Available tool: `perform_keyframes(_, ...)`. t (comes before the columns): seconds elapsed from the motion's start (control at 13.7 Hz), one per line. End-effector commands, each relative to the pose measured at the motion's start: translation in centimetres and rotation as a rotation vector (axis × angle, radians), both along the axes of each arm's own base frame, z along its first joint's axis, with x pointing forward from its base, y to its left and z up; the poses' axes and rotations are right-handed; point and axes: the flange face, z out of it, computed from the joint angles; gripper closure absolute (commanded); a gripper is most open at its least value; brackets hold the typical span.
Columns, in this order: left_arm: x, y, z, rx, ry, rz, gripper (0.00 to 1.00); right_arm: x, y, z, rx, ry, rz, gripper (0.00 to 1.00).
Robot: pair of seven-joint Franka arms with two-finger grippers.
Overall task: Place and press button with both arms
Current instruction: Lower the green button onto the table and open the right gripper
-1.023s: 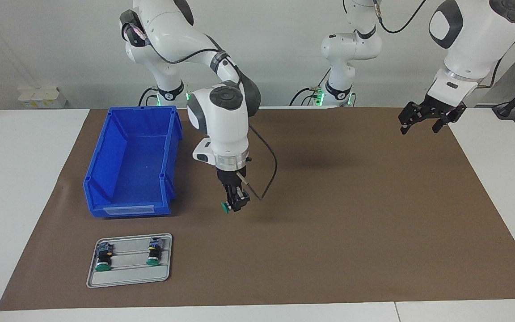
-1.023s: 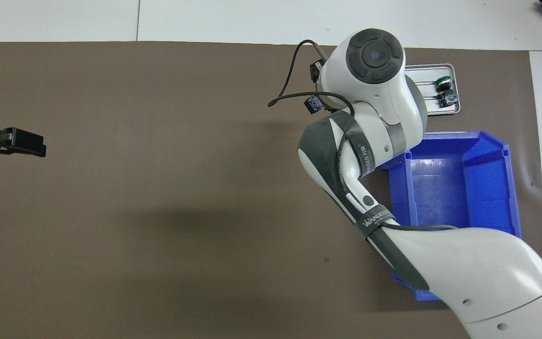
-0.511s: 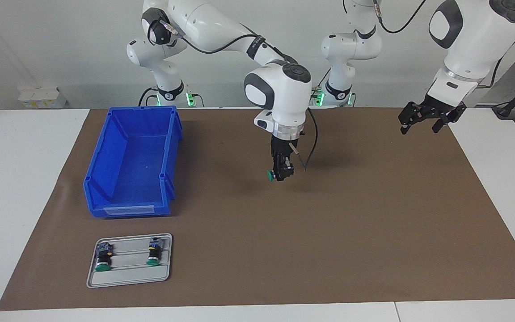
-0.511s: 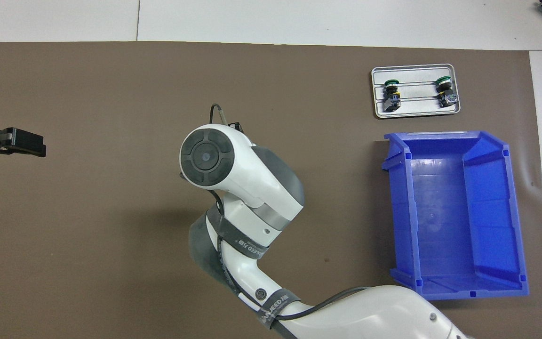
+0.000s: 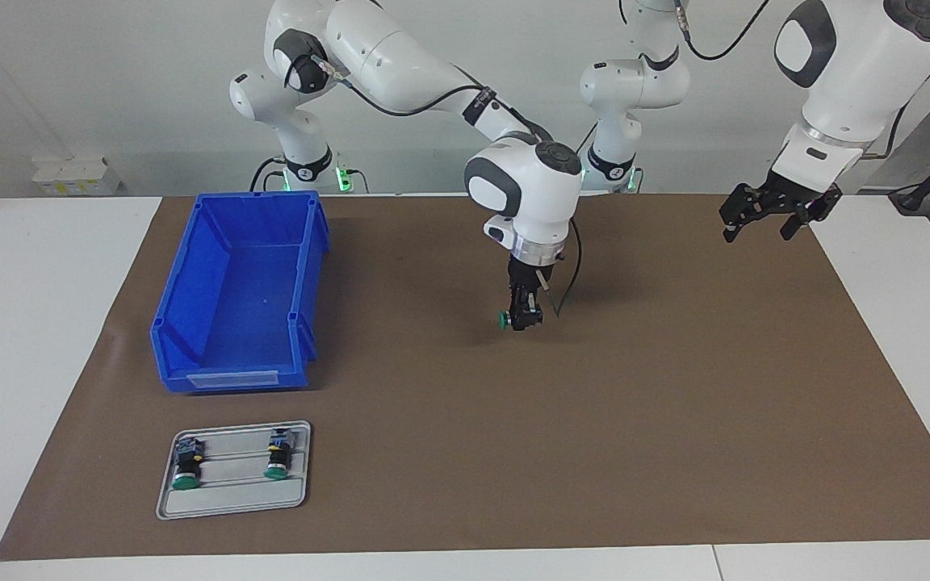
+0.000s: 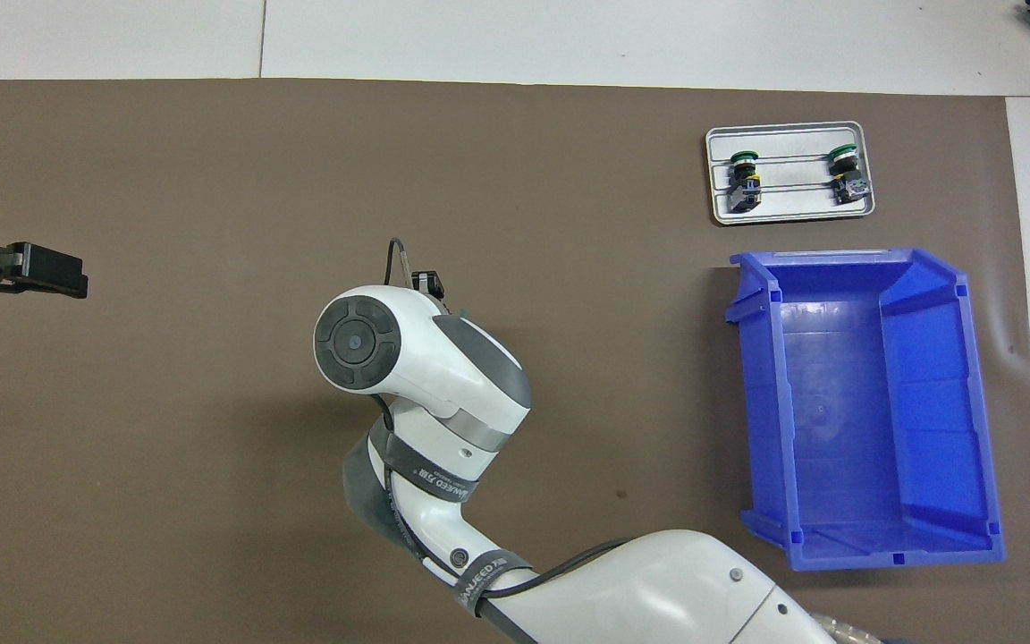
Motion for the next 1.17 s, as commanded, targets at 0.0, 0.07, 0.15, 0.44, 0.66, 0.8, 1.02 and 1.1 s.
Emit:
perform_keyframes(0.0,-0.9,0.2,0.2,0.012,0.001,0.01,0.0,-1.7,-0.2,-2.1,0.03,-0.02,0.026,1.0)
perform_keyframes(0.07,-0.9,0.3,0.2,0.012,0.001,0.011,0.0,-1.8,-0.3,-2.3,0.026,-0.014,0.023,1.0)
perform_keyframes(0.15,-0.9,0.2,0.2,0.012,0.001,0.01,0.0,-2.6,0.5,-2.8,0.024,-0.01,0.036,1.0)
perform_keyframes(0.44,-0.9,0.2,0.2,0.012,0.001,0.01,0.0,-3.6,-0.3,-4.6,0.002,0.023,0.026,1.0)
perform_keyframes(0.66,-0.9,0.2,0.2,0.012,0.001,0.01,0.0,-3.2,-0.8,-4.4,0.022,0.035,-0.015,0.94)
perform_keyframes(0.8,-0.9,0.2,0.2,0.012,0.001,0.01,0.0,-2.2,-1.4,-3.8,0.048,0.046,-0.065,0.07)
perform_keyframes(1.02,-0.9,0.2,0.2,0.012,0.001,0.01,0.0,0.1,-3.5,-1.0,0.076,0.022,-0.105,0.04)
perform_keyframes(1.1,-0.9,0.2,0.2,0.012,0.001,0.01,0.0,0.7,-4.5,0.6,0.085,0.006,-0.112,0.04)
